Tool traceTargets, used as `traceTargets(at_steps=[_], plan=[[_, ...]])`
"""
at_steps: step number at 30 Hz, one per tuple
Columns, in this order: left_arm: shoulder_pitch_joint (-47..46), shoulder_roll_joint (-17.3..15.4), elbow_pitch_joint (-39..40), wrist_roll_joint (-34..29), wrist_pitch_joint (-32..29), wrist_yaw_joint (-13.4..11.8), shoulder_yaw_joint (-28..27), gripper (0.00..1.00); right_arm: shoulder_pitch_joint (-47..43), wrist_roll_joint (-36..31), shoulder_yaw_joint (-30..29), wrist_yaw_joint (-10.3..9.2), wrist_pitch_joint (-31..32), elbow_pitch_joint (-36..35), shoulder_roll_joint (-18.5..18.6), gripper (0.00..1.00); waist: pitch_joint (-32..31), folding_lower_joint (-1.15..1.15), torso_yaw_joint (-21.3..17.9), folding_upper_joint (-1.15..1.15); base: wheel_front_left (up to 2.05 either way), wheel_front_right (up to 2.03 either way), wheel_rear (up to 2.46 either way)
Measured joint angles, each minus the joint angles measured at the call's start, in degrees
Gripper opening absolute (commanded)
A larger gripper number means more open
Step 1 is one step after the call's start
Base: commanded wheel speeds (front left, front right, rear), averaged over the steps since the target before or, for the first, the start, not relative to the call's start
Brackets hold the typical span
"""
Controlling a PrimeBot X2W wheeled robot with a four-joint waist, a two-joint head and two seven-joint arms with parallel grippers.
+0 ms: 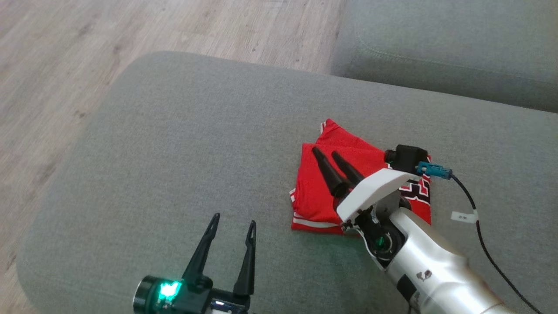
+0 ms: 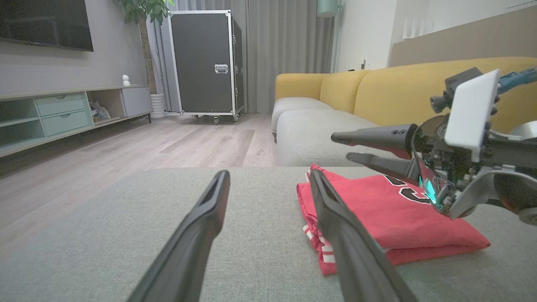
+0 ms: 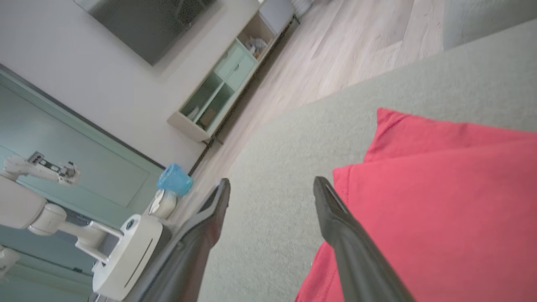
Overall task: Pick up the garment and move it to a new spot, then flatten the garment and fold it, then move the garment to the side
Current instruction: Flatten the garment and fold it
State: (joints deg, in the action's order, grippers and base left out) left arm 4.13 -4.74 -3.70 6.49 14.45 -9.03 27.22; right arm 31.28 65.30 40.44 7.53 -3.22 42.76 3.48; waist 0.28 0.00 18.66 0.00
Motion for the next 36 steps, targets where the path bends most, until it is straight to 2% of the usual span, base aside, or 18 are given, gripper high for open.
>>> traceTargets(at_steps=[3,6,10,14,18,22,25,30,36], plan=[[0.8,0.0,0.0,0.0,0.0,0.0,-1.1,1.00,1.2,1.8,0.9,0.00,-5.4,0.8,0.0,1.00,-0.8,0.00,-0.7,0.00,0.00,0.00,0.00],[2.5,0.1,0.1,0.0,0.0,-0.1,-1.7,1.00,1.8,0.5,0.3,0.00,-9.3,2.7,0.0,1.00,-1.7,0.00,-1.9,0.00,0.00,0.00,0.00],[4.6,0.1,0.5,0.4,0.0,-0.7,-4.2,1.00,1.5,-7.9,-1.9,0.00,-10.9,3.0,2.5,1.00,-2.6,0.00,-4.5,0.00,0.00,0.00,0.00],[5.6,0.2,0.7,2.3,0.0,-1.0,-6.7,1.00,-3.3,-19.7,-12.4,0.00,-11.0,-5.9,7.6,1.00,-3.1,0.00,-7.7,0.00,0.00,0.00,0.00],[5.8,0.5,0.7,3.6,0.0,-1.0,-8.2,1.00,-14.9,-32.9,-20.4,0.00,-11.2,-15.5,9.6,1.00,-3.6,0.00,-10.4,0.00,0.00,0.00,0.00],[5.9,0.7,0.3,3.5,0.0,-0.5,-9.0,1.00,-27.9,-43.9,-25.8,0.00,-11.2,-23.2,9.5,1.00,-4.4,0.00,-11.7,0.00,0.00,0.00,0.00],[6.4,0.8,0.3,3.5,0.0,-0.4,-9.5,1.00,-32.6,-47.8,-28.8,0.00,-11.2,-26.5,9.1,1.00,-4.9,0.00,-12.1,0.00,0.00,0.00,0.00],[9.1,0.9,0.2,2.0,0.0,0.0,-11.5,1.00,-40.7,-52.5,-32.3,0.00,-11.2,-31.9,4.8,1.00,-5.8,-0.01,-13.2,0.00,0.00,0.00,0.00],[10.0,0.9,0.3,1.2,0.0,1.0,-12.8,1.00,-43.6,-55.4,-33.4,0.00,-11.2,-33.4,2.9,1.00,-5.7,0.00,-14.6,0.00,0.00,0.00,0.00]])
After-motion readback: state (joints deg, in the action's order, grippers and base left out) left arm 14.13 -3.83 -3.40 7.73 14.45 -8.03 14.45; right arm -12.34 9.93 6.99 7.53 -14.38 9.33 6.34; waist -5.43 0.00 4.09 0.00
